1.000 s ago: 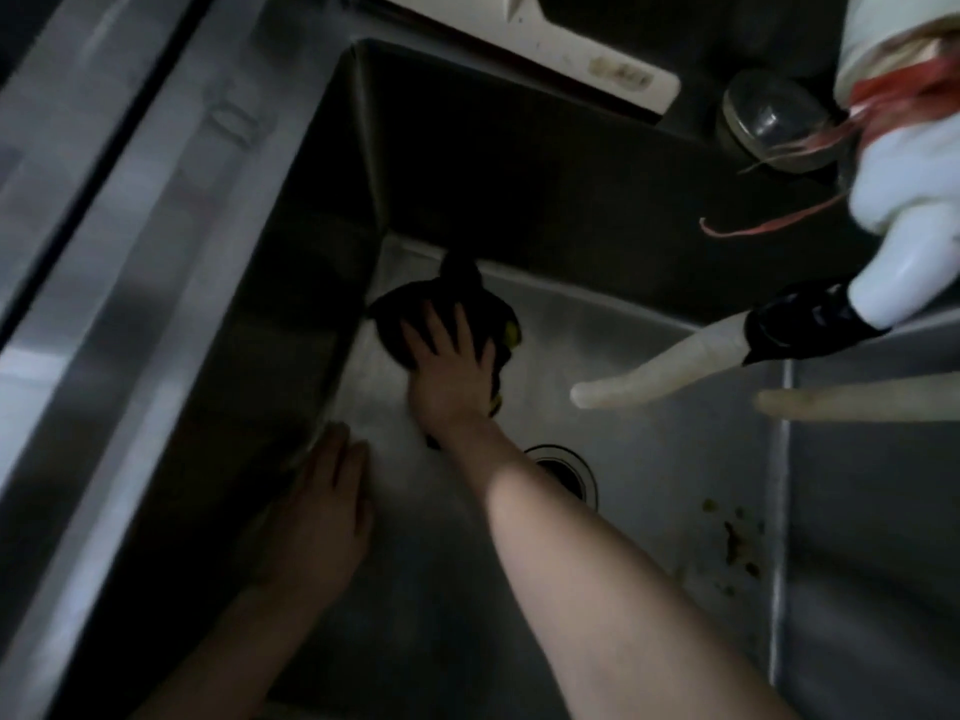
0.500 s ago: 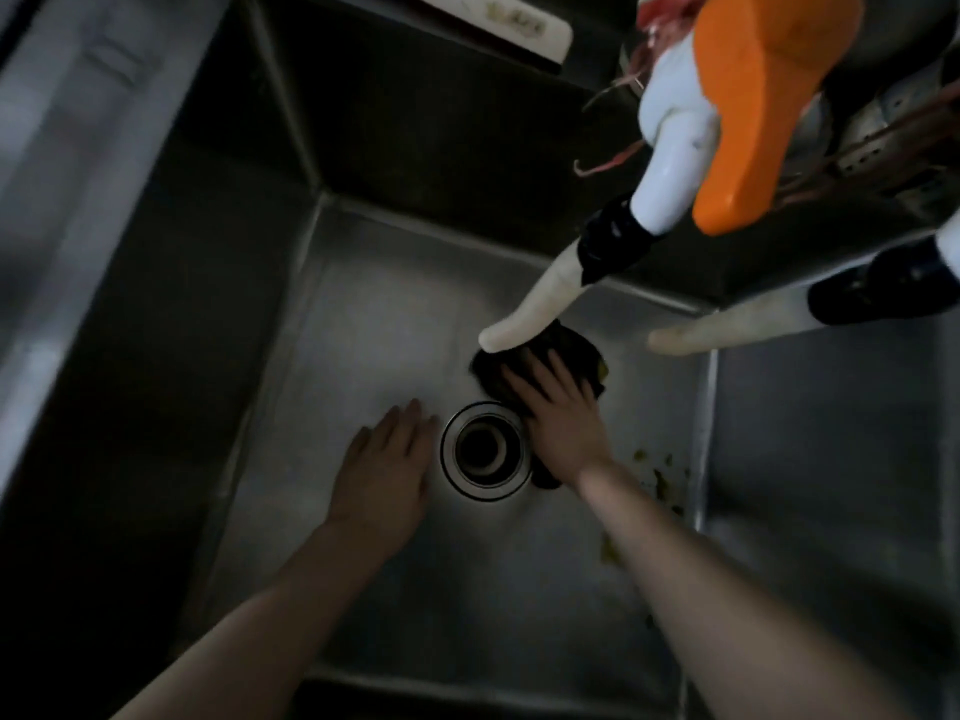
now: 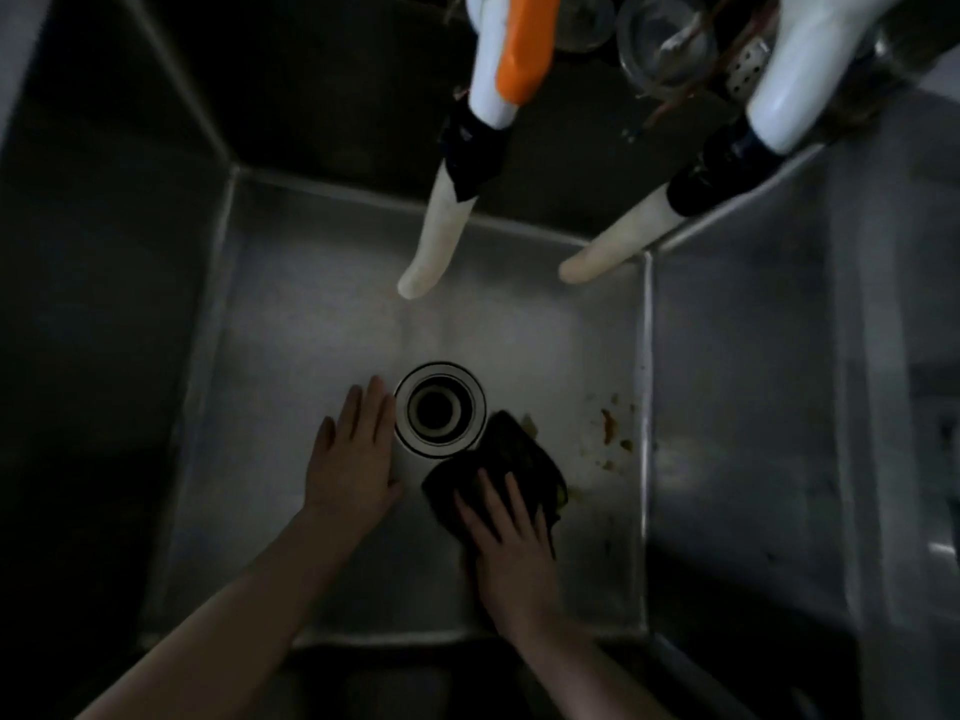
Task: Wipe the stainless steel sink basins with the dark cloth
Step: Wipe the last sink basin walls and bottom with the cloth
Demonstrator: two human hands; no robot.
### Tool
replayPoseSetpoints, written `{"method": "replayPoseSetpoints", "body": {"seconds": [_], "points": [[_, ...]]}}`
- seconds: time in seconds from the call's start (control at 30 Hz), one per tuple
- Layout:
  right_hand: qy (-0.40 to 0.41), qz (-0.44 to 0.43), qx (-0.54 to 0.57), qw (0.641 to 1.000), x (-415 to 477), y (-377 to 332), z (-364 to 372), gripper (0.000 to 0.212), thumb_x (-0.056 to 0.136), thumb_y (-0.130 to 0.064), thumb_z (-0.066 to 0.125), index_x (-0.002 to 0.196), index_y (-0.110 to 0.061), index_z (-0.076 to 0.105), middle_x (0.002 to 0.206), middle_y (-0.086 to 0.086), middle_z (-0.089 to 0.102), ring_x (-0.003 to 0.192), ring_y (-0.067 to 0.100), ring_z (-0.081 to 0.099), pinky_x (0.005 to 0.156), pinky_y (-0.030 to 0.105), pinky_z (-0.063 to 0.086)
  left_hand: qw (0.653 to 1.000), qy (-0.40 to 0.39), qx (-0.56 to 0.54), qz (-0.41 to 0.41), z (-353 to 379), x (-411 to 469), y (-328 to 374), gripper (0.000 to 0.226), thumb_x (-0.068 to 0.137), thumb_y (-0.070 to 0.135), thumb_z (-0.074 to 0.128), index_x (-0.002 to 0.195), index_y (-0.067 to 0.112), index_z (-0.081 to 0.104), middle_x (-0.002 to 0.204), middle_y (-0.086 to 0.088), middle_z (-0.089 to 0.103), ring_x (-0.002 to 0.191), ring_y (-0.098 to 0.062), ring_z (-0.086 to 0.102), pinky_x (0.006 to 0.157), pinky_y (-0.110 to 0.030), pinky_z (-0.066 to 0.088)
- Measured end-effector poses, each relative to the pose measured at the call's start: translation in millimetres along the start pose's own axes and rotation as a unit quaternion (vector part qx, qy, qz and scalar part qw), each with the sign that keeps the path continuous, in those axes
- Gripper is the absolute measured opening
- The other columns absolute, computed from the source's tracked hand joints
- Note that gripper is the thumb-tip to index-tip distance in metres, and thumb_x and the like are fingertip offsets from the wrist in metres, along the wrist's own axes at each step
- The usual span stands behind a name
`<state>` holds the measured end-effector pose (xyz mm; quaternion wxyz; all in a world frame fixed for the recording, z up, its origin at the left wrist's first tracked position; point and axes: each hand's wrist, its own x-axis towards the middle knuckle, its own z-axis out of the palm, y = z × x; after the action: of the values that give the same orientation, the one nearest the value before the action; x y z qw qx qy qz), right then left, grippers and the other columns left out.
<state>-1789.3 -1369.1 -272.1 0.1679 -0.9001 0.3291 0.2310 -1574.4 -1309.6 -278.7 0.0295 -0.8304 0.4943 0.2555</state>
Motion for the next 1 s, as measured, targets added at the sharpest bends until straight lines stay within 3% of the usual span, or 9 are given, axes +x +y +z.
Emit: {"method": "replayPoseSetpoints", "body": {"seconds": [0.07,0.2,0.3,0.53,0.73,0.9,1.0], "points": [[-0.003,-0.006,-0.004,1.0,-9.7,2.1,5.7,0.076,0.075,-0.028,0.065,0.144,-0.038,0.035,0.157,-0.005,0.024,0.145,0.026,0.012,0.106,0.049,0.029,1.0,0.001,0.006,0.002,0.7,-0.1,5.9,0.108,0.063,0.035,0.083,0.148,0.005,0.025,0.159,-0.017,0.014,0.143,-0.038,0.023,0.105,-0.055,0.036],[0.045,-0.026,0.006,0.999,21.8,21.9,-16.9,0.067,0.084,-0.02,0.034,0.149,-0.035,0.025,0.16,-0.004,0.013,0.147,0.025,0.001,0.112,0.05,0.017,0.998,0.026,0.024,0.056,3.5,1.3,19.3,0.107,0.037,0.025,0.093,0.134,0.007,0.051,0.144,-0.022,0.044,0.125,-0.042,0.049,0.088,-0.058,0.049],[0.049,0.004,0.013,0.999,73.2,49.8,-49.5,0.068,0.092,-0.013,0.038,0.152,-0.034,0.013,0.161,-0.004,-0.001,0.147,0.023,-0.011,0.118,0.049,0.005,0.994,0.045,0.024,0.093,6.6,1.5,33.2,0.111,0.034,0.029,0.094,0.135,0.013,0.051,0.145,-0.017,0.044,0.126,-0.04,0.049,0.087,-0.056,0.051],[0.086,0.047,-0.014,0.995,146.4,124.1,-102.2,0.059,0.098,-0.021,0.036,0.151,-0.036,0.014,0.161,-0.005,0.004,0.148,0.024,-0.003,0.117,0.049,0.013,0.989,0.055,0.028,0.133,18.5,2.0,58.2,0.103,0.035,0.031,0.095,0.13,0.012,0.058,0.142,-0.012,0.05,0.126,-0.037,0.048,0.084,-0.056,0.052],[0.1,0.067,0.021,0.992,73.0,113.2,-57.8,0.068,0.086,-0.008,0.05,0.148,-0.029,0.031,0.157,0.005,0.024,0.146,0.033,0.011,0.111,0.056,0.026,0.989,0.058,0.018,0.135,22.5,-6.9,66.8,0.097,0.037,0.014,0.093,0.127,0.004,0.059,0.143,-0.016,0.048,0.131,-0.033,0.032,0.087,-0.057,0.05],[0.042,0.024,0.019,0.999,-12.7,91.3,-11.2,0.087,0.074,-0.004,0.06,0.148,-0.034,0.026,0.16,-0.001,0.014,0.146,0.033,0.004,0.111,0.055,0.018,0.988,0.064,0.011,0.143,26.5,-6.7,78.5,0.082,0.048,-0.01,0.079,0.127,0.003,0.059,0.145,-0.013,0.046,0.136,-0.032,0.036,0.089,-0.058,0.049],[0.049,0.045,0.03,0.997,-22.2,83.0,-2.6,0.08,0.079,-0.006,0.05,0.148,-0.037,0.024,0.16,-0.004,0.013,0.146,0.031,0.004,0.11,0.052,0.019,0.978,0.105,-0.013,0.179,33.1,-3.2,86.9,0.056,0.064,-0.007,0.064,0.119,0.005,0.065,0.135,-0.012,0.056,0.129,-0.03,0.042,0.088,-0.057,0.05]]}}
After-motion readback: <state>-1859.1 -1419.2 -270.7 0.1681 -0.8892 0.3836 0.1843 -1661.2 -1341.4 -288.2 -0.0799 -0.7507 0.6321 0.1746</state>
